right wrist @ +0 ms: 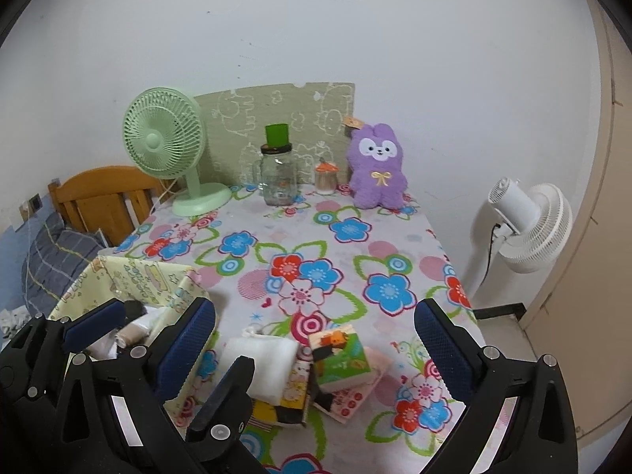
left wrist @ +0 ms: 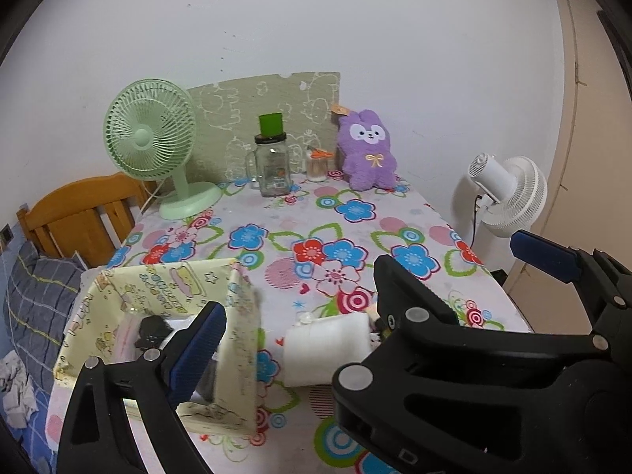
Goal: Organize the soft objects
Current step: 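Withdraw both grippers from the box toward the white cloth and green pack, then grasp the white cloth with the left gripper while the right gripper grasps the green tissue pack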
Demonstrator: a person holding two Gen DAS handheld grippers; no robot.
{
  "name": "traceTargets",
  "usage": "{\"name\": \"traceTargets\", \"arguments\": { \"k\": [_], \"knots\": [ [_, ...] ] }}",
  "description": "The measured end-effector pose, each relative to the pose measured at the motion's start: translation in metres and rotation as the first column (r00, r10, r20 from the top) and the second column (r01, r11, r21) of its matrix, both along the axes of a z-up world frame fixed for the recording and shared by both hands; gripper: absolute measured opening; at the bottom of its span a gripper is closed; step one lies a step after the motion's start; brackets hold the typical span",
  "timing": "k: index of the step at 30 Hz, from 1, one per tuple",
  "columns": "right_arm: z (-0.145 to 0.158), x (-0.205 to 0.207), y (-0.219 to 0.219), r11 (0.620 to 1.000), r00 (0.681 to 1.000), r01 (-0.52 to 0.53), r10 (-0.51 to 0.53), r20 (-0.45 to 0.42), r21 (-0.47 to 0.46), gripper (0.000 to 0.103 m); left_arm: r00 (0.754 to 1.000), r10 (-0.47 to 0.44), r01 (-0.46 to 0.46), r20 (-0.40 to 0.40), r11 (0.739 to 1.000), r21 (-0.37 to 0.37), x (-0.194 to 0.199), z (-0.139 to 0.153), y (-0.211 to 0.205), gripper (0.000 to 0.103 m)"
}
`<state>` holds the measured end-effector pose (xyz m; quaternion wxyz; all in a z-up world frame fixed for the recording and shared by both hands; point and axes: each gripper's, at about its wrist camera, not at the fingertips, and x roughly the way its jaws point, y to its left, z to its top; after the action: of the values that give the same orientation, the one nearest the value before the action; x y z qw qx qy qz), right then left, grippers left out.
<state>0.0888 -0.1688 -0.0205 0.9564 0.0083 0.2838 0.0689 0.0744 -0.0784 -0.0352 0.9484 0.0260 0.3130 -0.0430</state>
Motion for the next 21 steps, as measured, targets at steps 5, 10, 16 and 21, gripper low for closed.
{"name": "traceTargets", "arguments": {
  "k": [5, 10, 16, 21],
  "knots": [
    [-0.006, 0.000, -0.012, 1.000, 1.000, 0.024, -0.024, -0.012, -0.008, 0.102, 1.000, -0.018, 0.018, -0.013, 1.000, -0.003, 0.002, -0.006, -0.010, 0.098],
    [-0.014, 0.001, -0.022, 0.999, 0.999, 0.038, -0.038, -0.023, -0.007, 0.102, 0.999, -0.030, 0.030, -0.027, 1.000, 0.000, 0.003, -0.013, -0.021, 0.098],
    [-0.026, 0.003, -0.033, 0.999, 0.998, 0.051, -0.051, -0.043, 0.003, 0.102, 0.998, -0.045, 0.045, -0.049, 0.999, 0.009, 0.006, -0.023, -0.030, 0.098],
    [-0.036, 0.007, -0.040, 0.998, 0.996, 0.057, -0.056, -0.064, 0.013, 0.102, 0.996, -0.051, 0.052, -0.073, 0.999, 0.013, 0.012, -0.032, -0.037, 0.098]
  ]
}}
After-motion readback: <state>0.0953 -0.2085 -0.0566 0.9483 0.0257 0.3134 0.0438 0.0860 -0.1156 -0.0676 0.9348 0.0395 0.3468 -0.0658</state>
